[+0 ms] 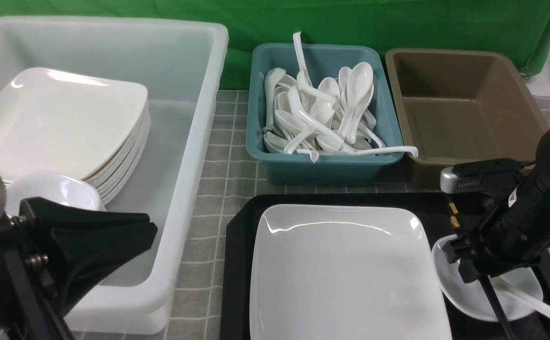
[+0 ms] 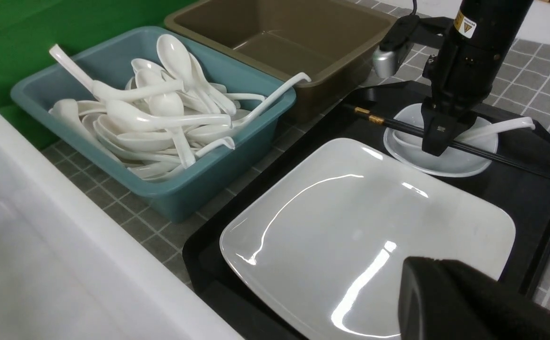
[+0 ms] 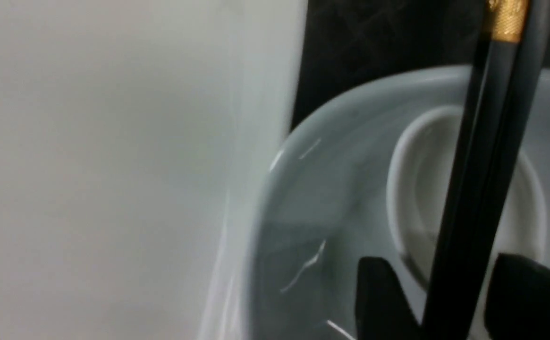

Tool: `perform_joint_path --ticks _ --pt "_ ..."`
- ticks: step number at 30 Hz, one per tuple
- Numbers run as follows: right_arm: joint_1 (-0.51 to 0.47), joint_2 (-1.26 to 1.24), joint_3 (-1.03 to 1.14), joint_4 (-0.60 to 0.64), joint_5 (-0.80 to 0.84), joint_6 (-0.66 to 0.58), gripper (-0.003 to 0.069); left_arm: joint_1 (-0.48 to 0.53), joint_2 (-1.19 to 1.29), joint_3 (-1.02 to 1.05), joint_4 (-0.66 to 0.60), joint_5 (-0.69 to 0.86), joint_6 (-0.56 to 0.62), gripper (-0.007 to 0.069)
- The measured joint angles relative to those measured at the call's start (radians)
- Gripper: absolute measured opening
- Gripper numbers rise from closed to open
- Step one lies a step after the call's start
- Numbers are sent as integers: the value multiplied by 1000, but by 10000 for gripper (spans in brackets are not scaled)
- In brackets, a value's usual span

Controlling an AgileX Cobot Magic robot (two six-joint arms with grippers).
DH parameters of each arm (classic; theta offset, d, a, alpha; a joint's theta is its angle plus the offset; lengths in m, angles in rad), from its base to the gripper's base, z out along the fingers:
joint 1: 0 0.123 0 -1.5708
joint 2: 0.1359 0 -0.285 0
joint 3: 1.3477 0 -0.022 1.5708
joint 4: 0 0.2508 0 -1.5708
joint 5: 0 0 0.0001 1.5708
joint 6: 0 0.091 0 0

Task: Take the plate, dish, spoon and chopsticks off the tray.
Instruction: Use the right arm to grab a pair of chopsticks from the plate

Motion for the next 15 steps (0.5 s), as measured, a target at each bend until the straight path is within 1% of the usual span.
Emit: perform_joint_path --ticks 11,14,15 --pt "0 46 -1 -3 -8 0 330 0 0 0 0 0 0 21" --pt "0 46 -1 -3 -8 0 319 0 0 0 0 0 0 21" --pt "0 46 -1 -3 -8 -1 301 0 0 0 0 0 0 21"
